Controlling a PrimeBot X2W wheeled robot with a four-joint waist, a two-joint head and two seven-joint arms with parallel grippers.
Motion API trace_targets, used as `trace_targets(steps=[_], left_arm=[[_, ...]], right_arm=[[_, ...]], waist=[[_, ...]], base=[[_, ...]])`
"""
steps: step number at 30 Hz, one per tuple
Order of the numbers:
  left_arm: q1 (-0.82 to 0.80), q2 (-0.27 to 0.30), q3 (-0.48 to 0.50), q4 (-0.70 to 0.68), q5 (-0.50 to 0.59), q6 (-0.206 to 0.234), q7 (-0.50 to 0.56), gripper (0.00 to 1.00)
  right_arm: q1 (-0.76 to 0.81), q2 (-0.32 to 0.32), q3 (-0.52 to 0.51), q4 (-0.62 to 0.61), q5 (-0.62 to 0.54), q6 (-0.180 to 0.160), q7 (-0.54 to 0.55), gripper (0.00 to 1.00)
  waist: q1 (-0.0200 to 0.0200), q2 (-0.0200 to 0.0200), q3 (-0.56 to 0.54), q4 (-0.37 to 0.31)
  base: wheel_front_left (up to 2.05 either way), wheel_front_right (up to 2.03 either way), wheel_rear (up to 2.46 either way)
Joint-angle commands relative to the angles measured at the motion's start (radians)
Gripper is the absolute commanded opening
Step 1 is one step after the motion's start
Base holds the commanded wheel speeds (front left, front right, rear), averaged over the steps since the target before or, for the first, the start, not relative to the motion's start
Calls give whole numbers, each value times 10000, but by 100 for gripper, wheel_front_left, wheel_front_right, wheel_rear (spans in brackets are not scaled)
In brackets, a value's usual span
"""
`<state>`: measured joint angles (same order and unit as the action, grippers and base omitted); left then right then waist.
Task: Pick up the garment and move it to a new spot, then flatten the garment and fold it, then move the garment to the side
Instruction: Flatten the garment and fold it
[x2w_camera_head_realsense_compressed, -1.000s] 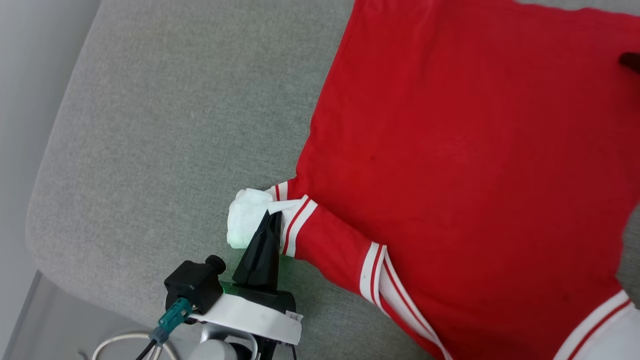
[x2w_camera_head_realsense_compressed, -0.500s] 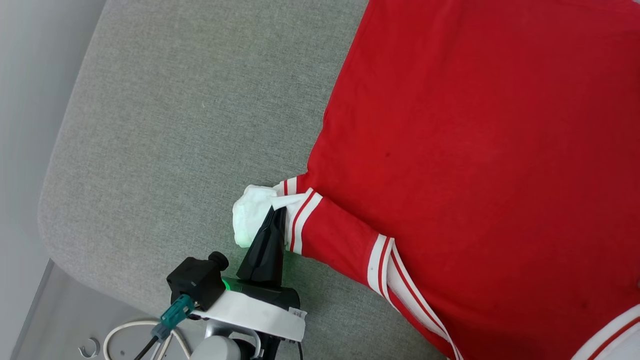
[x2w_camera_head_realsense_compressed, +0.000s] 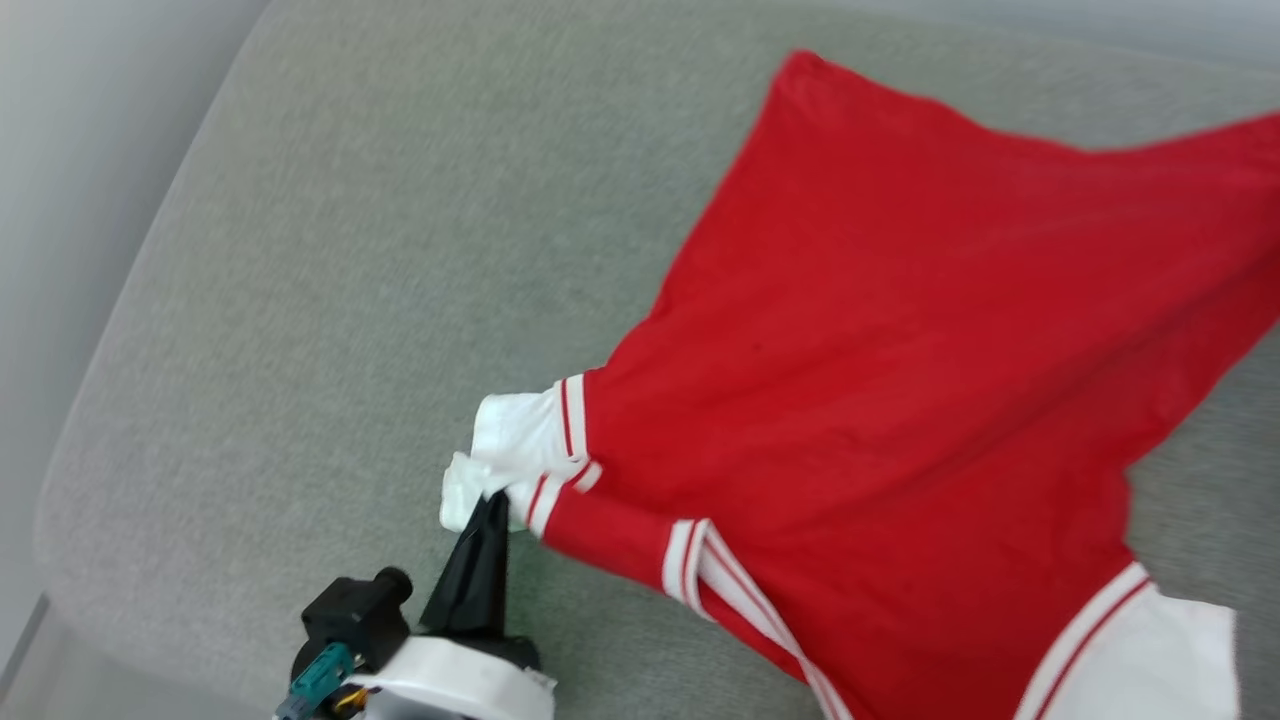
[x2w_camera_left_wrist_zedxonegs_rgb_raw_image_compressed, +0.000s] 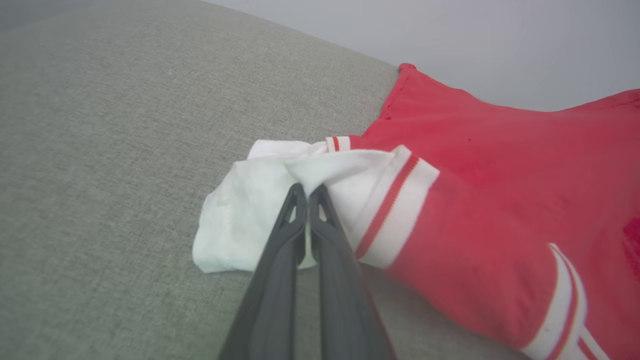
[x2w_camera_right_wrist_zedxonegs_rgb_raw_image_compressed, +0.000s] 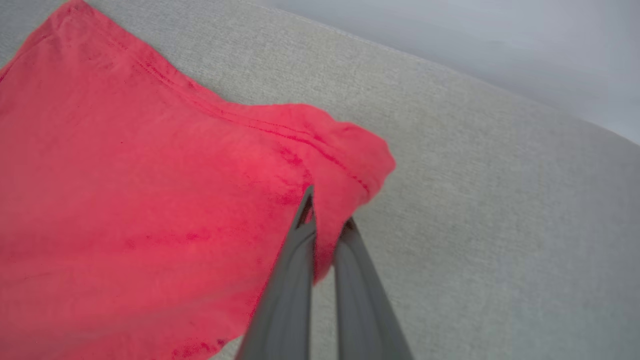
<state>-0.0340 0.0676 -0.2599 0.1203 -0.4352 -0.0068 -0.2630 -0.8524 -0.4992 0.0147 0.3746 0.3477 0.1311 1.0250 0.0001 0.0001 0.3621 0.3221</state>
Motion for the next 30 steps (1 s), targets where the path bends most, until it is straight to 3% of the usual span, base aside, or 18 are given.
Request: trace_targets(steps=[1, 9, 14, 19, 20, 21, 22, 26, 30], left_arm=[[166, 139, 69, 52, -2, 52, -18, 0], [1042, 710, 680, 89, -187, 543, 283, 0], [1478, 1006, 1024, -57, -333, 810, 518, 0], [1693, 1299, 1217, -191, -329, 992, 829, 0], [1703, 1326, 1230, -217, -357, 1013, 872, 0], [1712, 1352, 1243, -243, -371, 1029, 917, 0], [1717, 1362, 1235, -263, -385, 1037, 964, 0], [1679, 1371, 1196, -342, -419, 1069, 1082, 0], [1524, 1381, 1112, -433, -398, 1053, 1157, 0]], right_arm=[[365, -202, 23, -185, 152, -7, 7, 0], [4437, -836, -449, -2390, 1436, -9, 909, 0], [7580, -270, -1127, -3274, 1640, -9, 995, 0], [9876, 887, -1640, -3545, 1951, -9, 926, 0], [10107, 1107, -1734, -3606, 1963, -9, 841, 15], [10243, 1324, -1834, -3651, 1991, -9, 687, 45], [10359, 1506, -1906, -3665, 1996, -9, 531, 100], [10247, 1840, -2048, -3949, 1982, -7, -547, 100], [9557, 1776, -2231, -4219, 1504, -7, -2742, 100]], waist=[[-1, -1, -916, -849], [-1, -1, -2217, -2546], [-1, -1, -2584, -3349], [-1, -1, -2622, -3802], [-1, -1, -2607, -3851], [-1, -1, -2585, -3903], [-1, -1, -2571, -3941], [-1, -1, -2496, -3999], [-1, -1, -2356, -3886]], base=[[0, 0, 0], [0, 0, 0], [0, 0, 0], [0, 0, 0], [0, 0, 0], [0, 0, 0], [0, 0, 0], [0, 0, 0], [0, 0, 0]])
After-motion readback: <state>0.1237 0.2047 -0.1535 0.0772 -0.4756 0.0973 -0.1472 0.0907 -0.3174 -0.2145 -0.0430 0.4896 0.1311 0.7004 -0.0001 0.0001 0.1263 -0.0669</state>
